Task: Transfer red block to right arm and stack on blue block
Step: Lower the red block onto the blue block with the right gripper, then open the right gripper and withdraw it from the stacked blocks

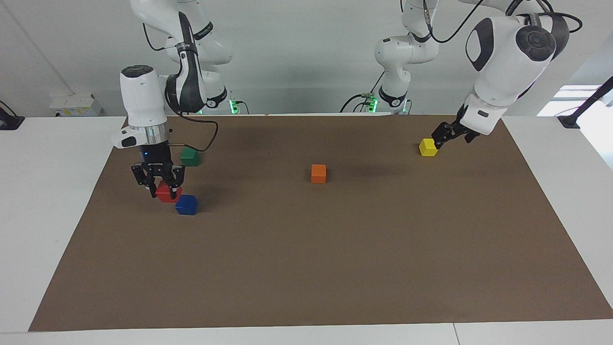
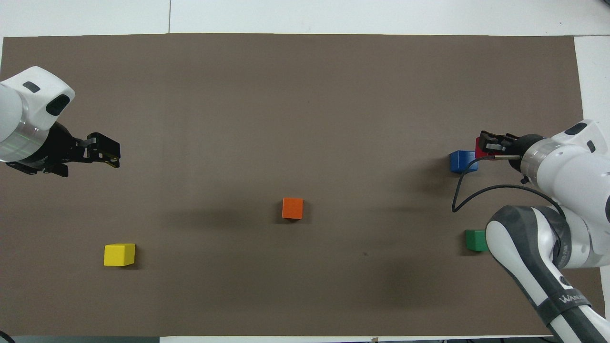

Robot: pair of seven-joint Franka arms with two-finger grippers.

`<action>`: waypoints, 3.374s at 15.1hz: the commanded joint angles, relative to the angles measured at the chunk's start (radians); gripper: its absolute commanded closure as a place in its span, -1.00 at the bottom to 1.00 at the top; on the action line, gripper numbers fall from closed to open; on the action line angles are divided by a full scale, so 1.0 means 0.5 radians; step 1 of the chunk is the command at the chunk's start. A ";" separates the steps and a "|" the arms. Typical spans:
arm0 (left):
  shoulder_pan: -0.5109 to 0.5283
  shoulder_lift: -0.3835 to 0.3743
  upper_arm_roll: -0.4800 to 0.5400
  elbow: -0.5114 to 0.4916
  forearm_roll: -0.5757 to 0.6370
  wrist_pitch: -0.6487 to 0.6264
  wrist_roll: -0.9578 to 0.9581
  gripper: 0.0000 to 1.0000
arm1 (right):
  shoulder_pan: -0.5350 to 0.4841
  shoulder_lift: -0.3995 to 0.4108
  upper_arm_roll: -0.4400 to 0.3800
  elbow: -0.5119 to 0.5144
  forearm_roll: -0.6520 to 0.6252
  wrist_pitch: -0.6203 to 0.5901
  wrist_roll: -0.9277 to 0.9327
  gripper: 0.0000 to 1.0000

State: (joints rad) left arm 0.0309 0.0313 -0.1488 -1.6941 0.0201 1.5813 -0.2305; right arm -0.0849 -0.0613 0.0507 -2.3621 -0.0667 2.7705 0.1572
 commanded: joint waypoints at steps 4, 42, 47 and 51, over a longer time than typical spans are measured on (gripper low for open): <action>-0.037 0.008 0.018 0.056 -0.031 -0.006 0.010 -1.00 | 0.004 0.073 0.024 -0.016 -0.032 0.000 0.118 1.00; -0.034 0.005 0.028 0.047 -0.099 0.056 0.004 -1.00 | 0.010 0.208 0.034 0.067 -0.029 -0.120 0.201 -0.47; -0.037 0.002 0.022 0.047 -0.099 0.086 0.004 -1.00 | 0.010 0.208 0.040 0.116 -0.029 -0.199 0.204 -0.95; -0.022 -0.041 0.018 0.035 -0.096 0.080 0.007 -1.00 | 0.065 0.150 0.064 0.388 0.011 -0.714 0.207 -0.98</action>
State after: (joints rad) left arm 0.0273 0.0337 -0.1522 -1.6700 -0.0130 1.6236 -0.2307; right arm -0.0650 0.0339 0.0618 -2.2464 -0.0652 2.5382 0.2219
